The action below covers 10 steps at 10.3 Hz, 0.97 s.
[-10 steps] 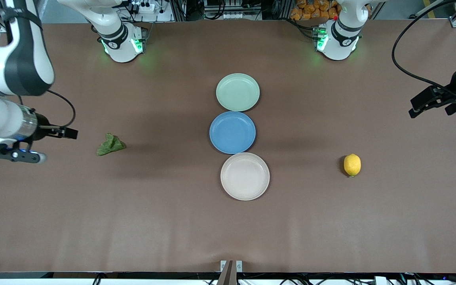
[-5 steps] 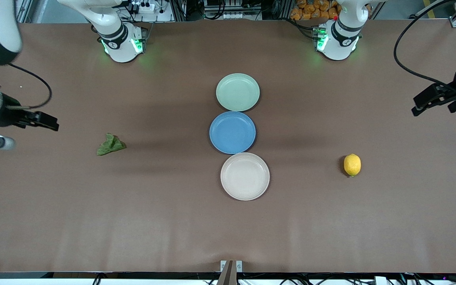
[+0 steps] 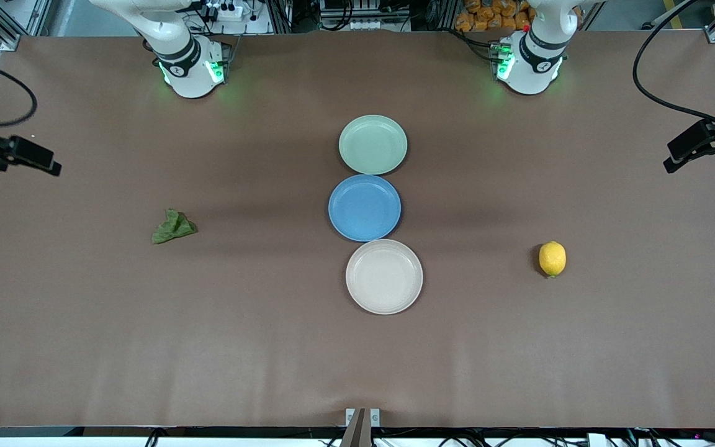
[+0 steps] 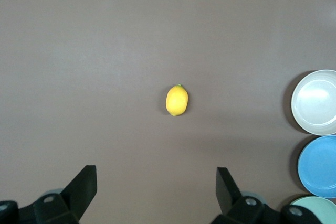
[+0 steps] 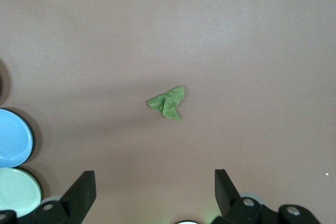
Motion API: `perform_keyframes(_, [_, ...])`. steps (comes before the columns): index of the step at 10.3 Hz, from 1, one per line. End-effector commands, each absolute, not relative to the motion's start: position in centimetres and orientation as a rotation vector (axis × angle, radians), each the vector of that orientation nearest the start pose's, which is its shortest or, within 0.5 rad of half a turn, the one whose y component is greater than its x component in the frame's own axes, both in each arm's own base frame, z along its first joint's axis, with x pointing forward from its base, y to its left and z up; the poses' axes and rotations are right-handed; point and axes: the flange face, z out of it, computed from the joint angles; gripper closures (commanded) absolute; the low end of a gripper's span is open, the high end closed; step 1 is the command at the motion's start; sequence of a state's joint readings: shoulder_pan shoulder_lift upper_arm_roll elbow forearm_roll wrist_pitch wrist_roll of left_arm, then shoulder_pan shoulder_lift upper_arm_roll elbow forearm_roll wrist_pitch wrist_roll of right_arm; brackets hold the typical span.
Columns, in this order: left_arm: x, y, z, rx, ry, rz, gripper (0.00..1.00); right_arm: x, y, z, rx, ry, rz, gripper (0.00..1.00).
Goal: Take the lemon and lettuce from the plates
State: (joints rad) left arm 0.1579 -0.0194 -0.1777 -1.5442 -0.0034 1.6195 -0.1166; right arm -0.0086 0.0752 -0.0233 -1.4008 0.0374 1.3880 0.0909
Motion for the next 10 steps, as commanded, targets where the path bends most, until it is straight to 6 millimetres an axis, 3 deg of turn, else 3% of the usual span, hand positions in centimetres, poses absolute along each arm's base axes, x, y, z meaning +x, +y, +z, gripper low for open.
perform_keyframes(1, [55.1, -1.0, 66.4, -3.138, -0.134, -0.185, 0.00, 54.4, -1.4, 66.7, -3.086, 0.171, 0.118, 0.00])
perform_keyframes(4, [54.8, -1.1, 67.6, -3.141, -0.139, -0.214, 0.00, 54.2, -1.5, 67.6, -3.090, 0.165, 0.059, 0.00])
perform_keyframes(6, [54.6, -0.9, 67.7, -3.141, -0.149, -0.202, 0.00, 55.0, -2.8, 67.6, -3.087, 0.163, -0.038, 0.00])
perform_keyframes(10, [54.8, -0.9, 67.5, -3.145, -0.146, -0.194, 0.00, 56.0, -2.9, 65.9, -3.093, 0.161, -0.067, 0.00])
